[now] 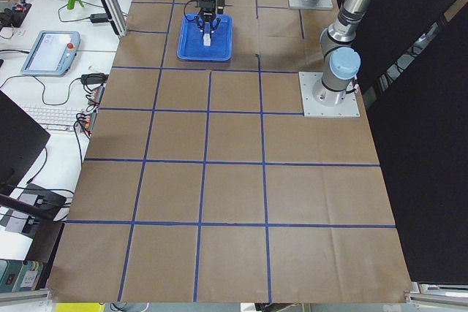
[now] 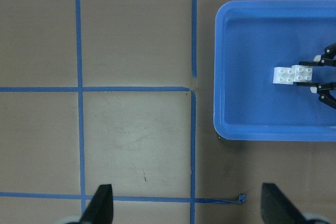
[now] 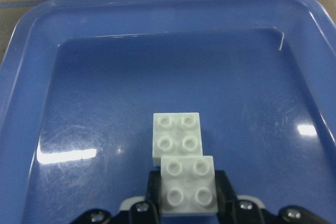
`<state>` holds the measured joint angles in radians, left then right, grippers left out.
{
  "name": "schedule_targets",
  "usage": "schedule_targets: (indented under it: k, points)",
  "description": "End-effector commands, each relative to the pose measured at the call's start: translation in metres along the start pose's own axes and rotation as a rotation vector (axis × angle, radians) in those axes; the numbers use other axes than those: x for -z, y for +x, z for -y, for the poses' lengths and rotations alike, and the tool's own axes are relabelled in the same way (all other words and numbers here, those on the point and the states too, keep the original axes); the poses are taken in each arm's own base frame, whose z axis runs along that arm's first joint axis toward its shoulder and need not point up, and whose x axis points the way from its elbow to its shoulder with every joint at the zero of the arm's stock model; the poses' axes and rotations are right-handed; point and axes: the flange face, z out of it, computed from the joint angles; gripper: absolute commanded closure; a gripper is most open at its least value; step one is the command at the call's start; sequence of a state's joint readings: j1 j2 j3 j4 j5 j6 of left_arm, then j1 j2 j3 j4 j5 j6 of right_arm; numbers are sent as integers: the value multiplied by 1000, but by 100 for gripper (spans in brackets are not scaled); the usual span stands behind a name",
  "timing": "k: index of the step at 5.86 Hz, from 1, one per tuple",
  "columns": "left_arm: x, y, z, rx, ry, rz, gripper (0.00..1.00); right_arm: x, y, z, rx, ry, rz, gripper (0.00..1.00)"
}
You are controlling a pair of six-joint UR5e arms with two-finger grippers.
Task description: Assemble white blocks and place on blue tray
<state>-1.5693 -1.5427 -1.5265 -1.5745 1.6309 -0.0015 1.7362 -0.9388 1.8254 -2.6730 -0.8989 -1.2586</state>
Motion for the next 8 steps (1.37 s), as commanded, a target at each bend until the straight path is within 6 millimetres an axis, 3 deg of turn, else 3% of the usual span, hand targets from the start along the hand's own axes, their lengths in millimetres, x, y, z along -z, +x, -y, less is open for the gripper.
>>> schedule_targets:
  k: [1,2,8]
  points:
    - [0,0,0,0,0,1,0,-1,0,-1,-2,-1,2,54]
    - [0,0,0,0,0,1,0,-3,0,-2,-4,0,5,47]
    - [0,0,-1,0,-1,1,0,-3,-1,-3,-6,-1,9,47]
